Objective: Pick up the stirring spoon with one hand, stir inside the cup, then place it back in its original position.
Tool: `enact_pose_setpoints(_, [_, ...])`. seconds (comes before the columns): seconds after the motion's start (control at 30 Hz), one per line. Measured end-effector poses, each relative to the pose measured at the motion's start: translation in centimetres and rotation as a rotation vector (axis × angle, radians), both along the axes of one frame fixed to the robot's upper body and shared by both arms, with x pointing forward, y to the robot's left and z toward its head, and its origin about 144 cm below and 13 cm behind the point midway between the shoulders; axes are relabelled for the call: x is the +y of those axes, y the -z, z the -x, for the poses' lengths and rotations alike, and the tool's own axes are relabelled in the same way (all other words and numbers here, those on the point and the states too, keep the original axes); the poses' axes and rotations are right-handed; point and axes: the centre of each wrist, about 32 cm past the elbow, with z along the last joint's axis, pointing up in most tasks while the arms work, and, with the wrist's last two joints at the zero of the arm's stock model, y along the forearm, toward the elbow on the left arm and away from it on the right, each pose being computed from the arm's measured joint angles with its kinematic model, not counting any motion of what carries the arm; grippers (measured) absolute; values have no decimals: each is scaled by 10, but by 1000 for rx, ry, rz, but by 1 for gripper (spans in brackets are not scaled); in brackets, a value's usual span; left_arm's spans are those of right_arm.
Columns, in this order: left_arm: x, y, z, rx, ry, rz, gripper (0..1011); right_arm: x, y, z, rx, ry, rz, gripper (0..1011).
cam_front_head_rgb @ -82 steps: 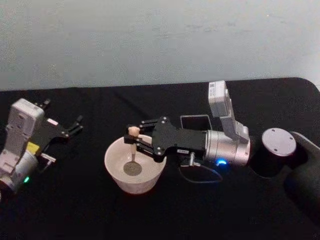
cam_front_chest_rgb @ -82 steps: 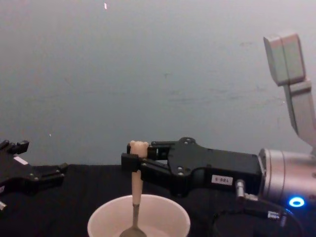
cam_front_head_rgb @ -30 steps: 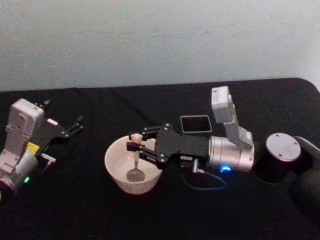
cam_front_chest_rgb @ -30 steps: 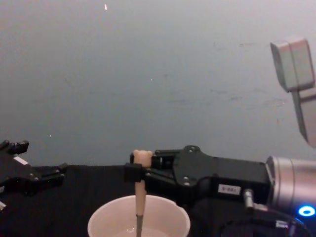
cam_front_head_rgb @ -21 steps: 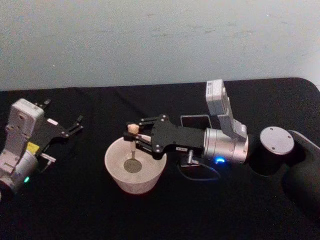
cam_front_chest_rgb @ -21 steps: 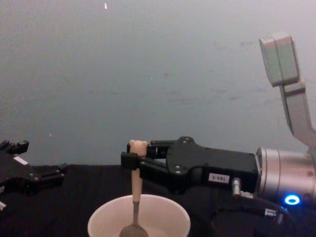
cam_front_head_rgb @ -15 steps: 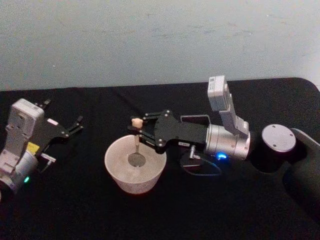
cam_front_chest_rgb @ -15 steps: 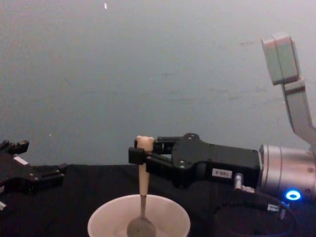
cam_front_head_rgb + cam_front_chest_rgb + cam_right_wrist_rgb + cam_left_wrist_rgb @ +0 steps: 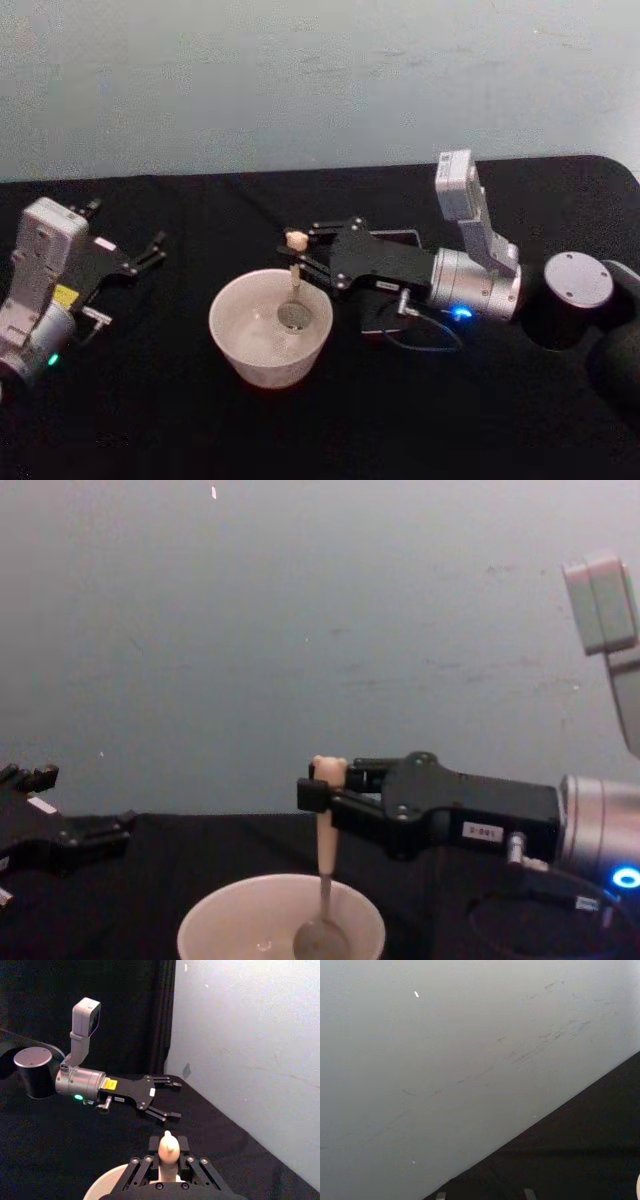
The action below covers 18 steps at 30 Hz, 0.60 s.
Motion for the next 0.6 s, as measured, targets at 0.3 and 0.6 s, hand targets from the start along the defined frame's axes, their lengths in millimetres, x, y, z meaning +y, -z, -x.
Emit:
enact_pose_setpoints(0.3, [0, 0, 0, 0, 0, 0, 1001, -7, -1, 12, 20, -15, 4, 211])
enact_pose_setpoints(0.6, [0, 0, 0, 0, 0, 0, 1001, 0, 1, 22, 38, -77, 5, 211])
